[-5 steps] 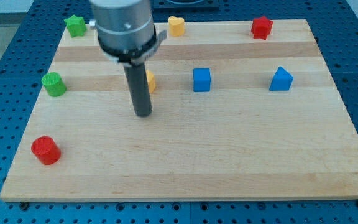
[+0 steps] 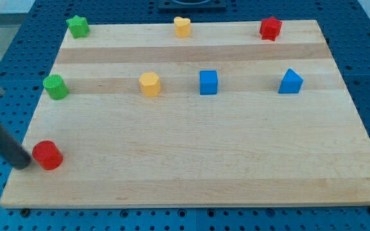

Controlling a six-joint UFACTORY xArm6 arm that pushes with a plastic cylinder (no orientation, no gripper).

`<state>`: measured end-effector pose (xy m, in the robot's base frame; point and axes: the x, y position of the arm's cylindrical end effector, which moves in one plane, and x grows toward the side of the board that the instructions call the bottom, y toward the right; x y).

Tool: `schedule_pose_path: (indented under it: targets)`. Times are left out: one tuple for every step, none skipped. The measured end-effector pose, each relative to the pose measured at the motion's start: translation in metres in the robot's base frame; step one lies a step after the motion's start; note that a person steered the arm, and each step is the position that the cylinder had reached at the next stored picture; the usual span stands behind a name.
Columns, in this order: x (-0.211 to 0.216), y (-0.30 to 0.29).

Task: Push the red circle diagonally to the bottom left of the yellow hexagon

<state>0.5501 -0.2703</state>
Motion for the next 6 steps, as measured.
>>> schedule_pose_path:
  targets:
    - [-0.006, 0.020]
    - [0.013, -0.030]
    - [0.019, 0.006]
    - [-0.018, 0.054]
    - [-0.054, 0.074]
    - [-0.033, 0.040]
